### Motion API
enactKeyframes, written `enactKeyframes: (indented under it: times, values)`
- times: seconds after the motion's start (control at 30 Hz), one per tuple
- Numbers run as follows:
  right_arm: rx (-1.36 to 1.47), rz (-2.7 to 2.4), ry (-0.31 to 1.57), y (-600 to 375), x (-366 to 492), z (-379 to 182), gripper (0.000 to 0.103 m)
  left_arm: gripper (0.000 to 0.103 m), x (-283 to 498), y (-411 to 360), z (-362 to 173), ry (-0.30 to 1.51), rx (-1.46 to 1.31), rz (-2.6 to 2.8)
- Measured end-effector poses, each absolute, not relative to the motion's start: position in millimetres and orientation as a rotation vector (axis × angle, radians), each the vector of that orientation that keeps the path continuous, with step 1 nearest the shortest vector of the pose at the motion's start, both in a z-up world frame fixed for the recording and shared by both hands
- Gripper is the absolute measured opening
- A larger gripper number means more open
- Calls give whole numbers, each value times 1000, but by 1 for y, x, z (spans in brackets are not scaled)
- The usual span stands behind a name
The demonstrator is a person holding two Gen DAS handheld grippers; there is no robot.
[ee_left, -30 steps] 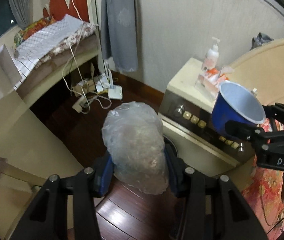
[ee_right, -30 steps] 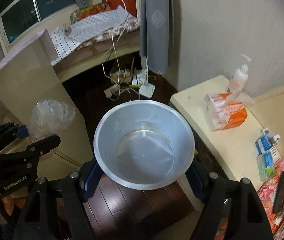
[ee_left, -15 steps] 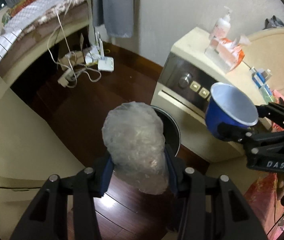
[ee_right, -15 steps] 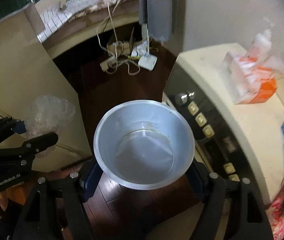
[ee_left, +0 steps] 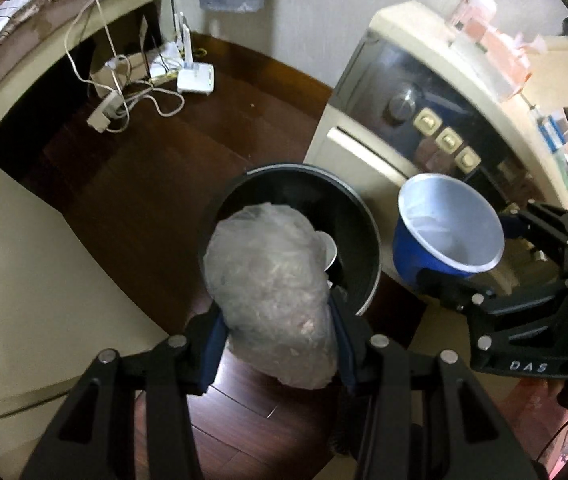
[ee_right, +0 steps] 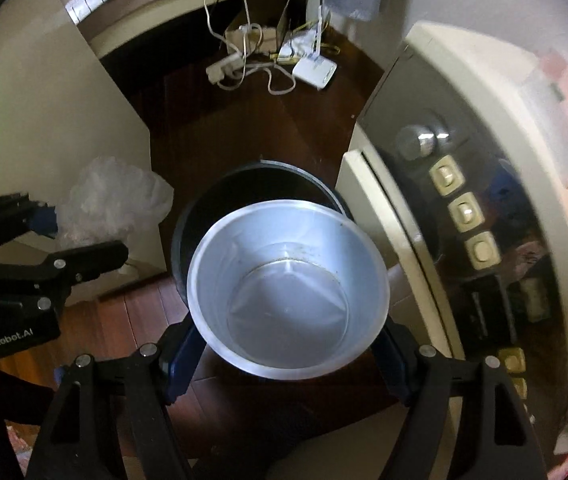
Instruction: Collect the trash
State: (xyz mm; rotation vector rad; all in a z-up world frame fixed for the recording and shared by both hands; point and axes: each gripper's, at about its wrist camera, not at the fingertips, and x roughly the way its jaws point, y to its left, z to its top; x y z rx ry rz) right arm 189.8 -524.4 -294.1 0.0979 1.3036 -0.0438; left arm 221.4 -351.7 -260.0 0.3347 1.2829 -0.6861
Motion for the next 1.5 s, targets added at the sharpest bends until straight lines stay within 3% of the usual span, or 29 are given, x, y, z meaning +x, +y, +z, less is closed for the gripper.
enactKeyframes:
  times: [0.2, 0.23, 0.3, 0.33, 0.57, 1.0, 1.5]
  values:
    - [56, 27, 1377, -520, 209, -330, 78, 52, 235, -356, -292, 1354, 351, -718]
    - [43, 38, 1390, -518, 212, -338, 78, 56, 237, -357, -297, 1362, 353, -734]
    - [6, 46, 1402, -518, 214, -359, 94, 89, 242, -355, -305, 1358, 370, -703]
    - [-8, 27, 1426, -520, 212, -370, 103, 90, 247, -350, -313, 1363, 396, -641]
    - [181, -104, 1399, -544, 185, -354, 103, 95, 230, -315, -292, 1299, 414, -508]
    - [187, -111, 1202, -476, 147, -184, 103, 96, 155, -260, -134, 1093, 249, -428]
    - [89, -73, 955, -372, 59, -15, 103, 96, 81, -150, -6, 841, 213, -288]
